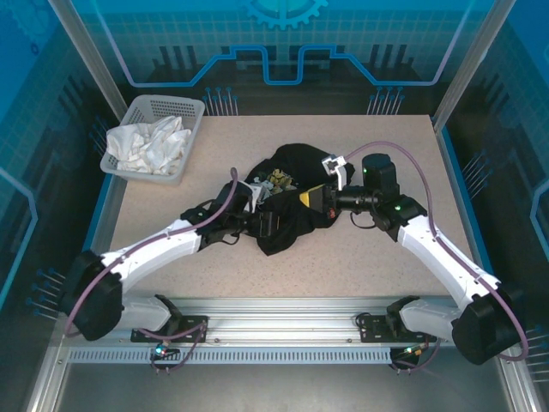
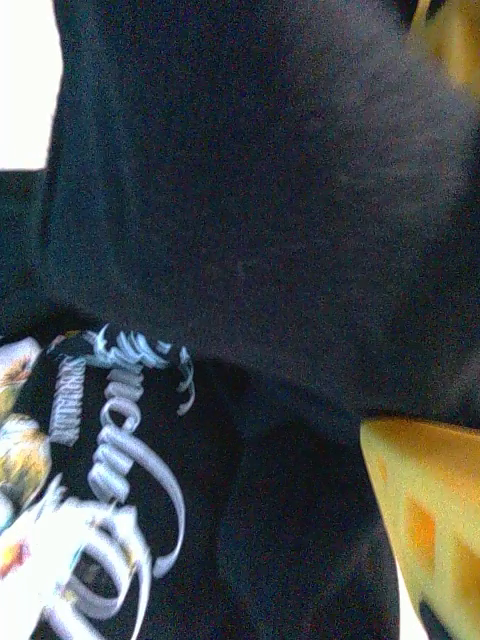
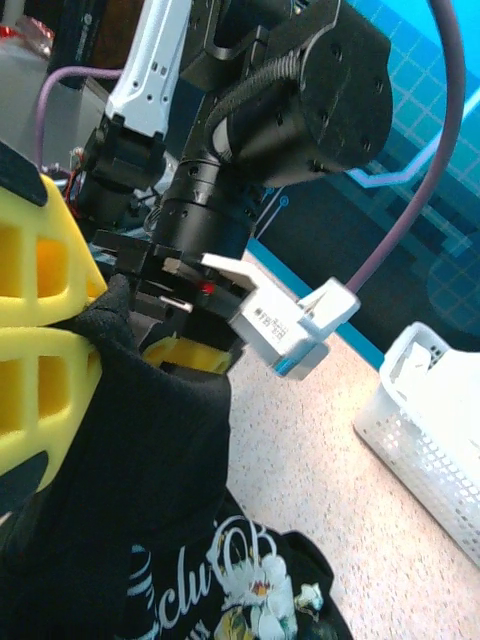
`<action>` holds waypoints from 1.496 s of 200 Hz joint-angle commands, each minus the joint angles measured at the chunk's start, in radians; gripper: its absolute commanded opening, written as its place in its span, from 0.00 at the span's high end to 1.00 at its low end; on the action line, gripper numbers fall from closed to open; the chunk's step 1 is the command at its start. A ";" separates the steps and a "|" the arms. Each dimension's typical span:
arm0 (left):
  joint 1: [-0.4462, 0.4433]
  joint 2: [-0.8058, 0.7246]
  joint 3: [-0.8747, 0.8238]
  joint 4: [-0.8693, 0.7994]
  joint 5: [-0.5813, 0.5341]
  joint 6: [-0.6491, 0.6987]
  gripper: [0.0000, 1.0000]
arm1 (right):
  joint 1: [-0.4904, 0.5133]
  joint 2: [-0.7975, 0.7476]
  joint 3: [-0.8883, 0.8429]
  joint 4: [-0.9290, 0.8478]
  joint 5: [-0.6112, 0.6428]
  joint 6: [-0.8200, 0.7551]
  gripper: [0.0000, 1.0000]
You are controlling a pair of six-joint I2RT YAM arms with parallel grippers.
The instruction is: Fold the inside-out t-shirt
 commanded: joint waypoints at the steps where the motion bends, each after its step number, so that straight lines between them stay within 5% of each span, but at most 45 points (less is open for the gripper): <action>1: -0.003 0.004 0.020 0.188 0.226 0.055 0.68 | -0.041 -0.044 -0.006 -0.080 0.041 -0.080 1.00; 14: -0.001 -0.037 -0.007 0.257 0.301 0.090 0.92 | -0.079 -0.054 -0.020 -0.128 0.065 -0.113 1.00; 26: 0.001 -0.092 -0.039 0.303 0.352 0.115 1.00 | -0.120 -0.064 -0.032 -0.154 0.080 -0.137 1.00; 90: 0.015 -0.322 -0.177 0.445 0.516 0.178 1.00 | -0.134 0.012 -0.021 -0.146 0.103 -0.177 0.97; 137: 0.040 -0.322 -0.191 0.514 0.591 0.166 1.00 | -0.050 0.118 0.087 -0.331 0.313 -0.220 0.73; 167: 0.050 -0.326 -0.187 0.488 0.561 0.177 1.00 | -0.025 0.017 0.064 -0.398 0.379 -0.287 0.62; 205: 0.051 -0.321 -0.192 0.475 0.555 0.192 1.00 | 0.057 -0.129 -0.031 -0.270 0.220 -0.341 0.56; 241: 0.052 -0.323 -0.189 0.465 0.554 0.195 1.00 | 0.066 -0.029 -0.075 -0.082 0.033 -0.202 0.55; 299: 0.052 -0.324 -0.189 0.464 0.556 0.192 1.00 | 0.086 0.075 -0.078 -0.012 -0.021 -0.154 0.52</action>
